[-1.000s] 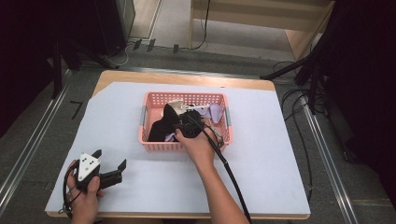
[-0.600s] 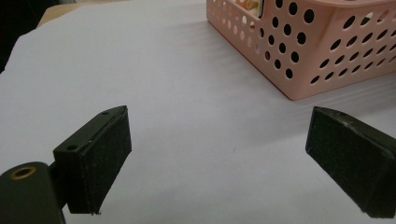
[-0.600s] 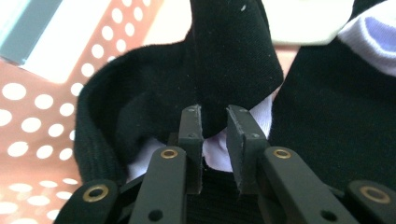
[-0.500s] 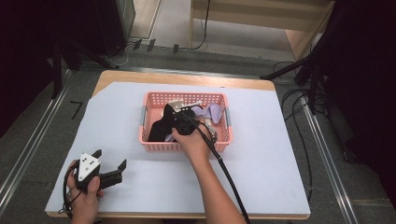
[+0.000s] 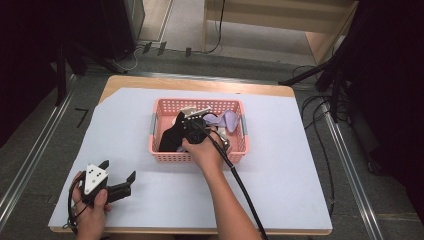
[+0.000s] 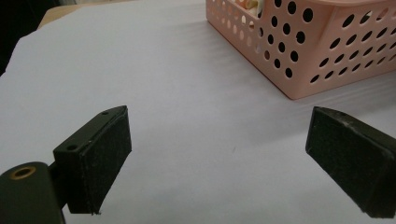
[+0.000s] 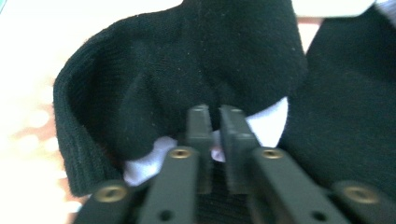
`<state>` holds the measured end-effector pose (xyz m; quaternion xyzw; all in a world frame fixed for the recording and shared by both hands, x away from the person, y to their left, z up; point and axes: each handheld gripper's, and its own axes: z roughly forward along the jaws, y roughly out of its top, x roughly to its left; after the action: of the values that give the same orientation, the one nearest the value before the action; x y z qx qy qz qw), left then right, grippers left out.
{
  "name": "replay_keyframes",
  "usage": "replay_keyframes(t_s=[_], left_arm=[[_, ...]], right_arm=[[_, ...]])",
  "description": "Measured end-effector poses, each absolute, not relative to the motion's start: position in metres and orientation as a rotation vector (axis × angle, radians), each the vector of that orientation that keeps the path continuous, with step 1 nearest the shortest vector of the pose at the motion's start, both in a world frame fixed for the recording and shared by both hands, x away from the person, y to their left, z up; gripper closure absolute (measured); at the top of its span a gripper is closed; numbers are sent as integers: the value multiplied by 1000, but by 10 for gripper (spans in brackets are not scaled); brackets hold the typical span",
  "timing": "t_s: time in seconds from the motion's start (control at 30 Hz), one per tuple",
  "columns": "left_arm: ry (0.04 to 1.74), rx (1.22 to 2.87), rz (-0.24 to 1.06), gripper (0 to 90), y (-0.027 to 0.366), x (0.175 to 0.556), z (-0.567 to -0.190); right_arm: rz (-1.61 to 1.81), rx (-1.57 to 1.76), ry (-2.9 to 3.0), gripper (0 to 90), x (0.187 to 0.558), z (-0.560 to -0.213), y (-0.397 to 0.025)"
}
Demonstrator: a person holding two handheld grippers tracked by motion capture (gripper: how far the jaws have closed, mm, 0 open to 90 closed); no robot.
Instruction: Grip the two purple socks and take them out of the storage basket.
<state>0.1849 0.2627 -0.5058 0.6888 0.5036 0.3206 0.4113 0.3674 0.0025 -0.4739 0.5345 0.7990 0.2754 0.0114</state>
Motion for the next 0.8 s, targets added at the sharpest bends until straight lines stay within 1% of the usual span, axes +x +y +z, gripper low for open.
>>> replay_keyframes(t_s=[0.03,0.1,0.33,0.47,0.8], left_arm=[[1268,1732,806,77,263,185,-506],[1267,1732,806,77,263,185,-506],[1268,1732,805,77,263,185,-506],[1267,1732,804,77,263,185,-506],[1268,1739,800,77,263,185,-506]], right_arm=[[856,1671,2485,880,367,-473,2],[900,1680,2468,892,366,-470,0],[1167,1681,2336,898,361,-455,-14],[1242,1630,2266,898,356,-445,-20],[1442,1458,2013,899,340,-404,-37]])
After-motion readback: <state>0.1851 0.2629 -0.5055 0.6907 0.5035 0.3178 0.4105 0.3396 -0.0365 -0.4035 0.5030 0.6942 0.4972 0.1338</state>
